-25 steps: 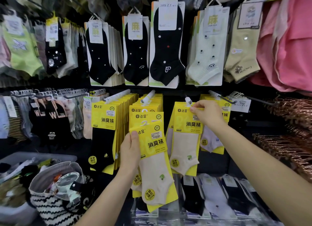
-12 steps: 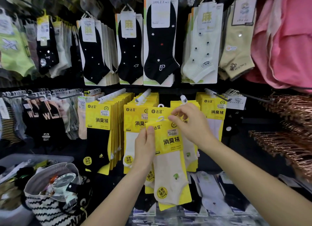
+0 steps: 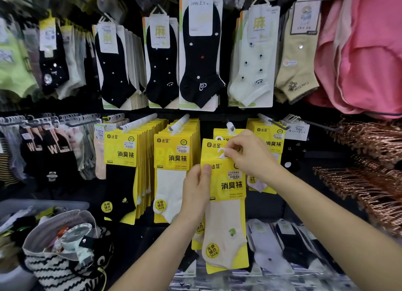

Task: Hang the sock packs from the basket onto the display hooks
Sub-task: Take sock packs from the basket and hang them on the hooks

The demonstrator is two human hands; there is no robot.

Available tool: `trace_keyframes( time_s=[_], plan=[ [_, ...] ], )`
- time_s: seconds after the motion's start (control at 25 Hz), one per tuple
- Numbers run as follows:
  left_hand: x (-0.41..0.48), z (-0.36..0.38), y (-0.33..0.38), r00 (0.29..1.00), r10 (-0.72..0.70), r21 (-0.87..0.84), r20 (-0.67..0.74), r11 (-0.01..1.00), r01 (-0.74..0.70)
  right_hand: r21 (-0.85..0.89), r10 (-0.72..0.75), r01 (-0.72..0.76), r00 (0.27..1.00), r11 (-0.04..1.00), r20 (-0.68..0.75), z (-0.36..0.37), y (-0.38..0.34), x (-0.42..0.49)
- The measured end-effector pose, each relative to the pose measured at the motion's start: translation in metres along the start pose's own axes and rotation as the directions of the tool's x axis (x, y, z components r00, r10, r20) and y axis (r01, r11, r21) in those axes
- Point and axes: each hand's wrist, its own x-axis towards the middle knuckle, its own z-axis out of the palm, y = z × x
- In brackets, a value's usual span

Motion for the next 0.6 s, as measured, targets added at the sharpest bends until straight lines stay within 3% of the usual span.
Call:
trace_keyframes(
  time_s=[0.36,0.6],
  plan=[
    [0.009,-0.046,-0.012,0.983,-0.068,0.06,-0.172,0.995,0.079,0.086,0.233,-0.225,0.967,0.971,-0.105,-0.021,0.024,0.04],
    [0.006,-0.063,-0.014,0.985,-0.068,0.057,-0.16,0.995,0.078,0.002,0.255,-0.255,0.965,0.967,-0.063,-0.011,0.025,0.057]
  ],
)
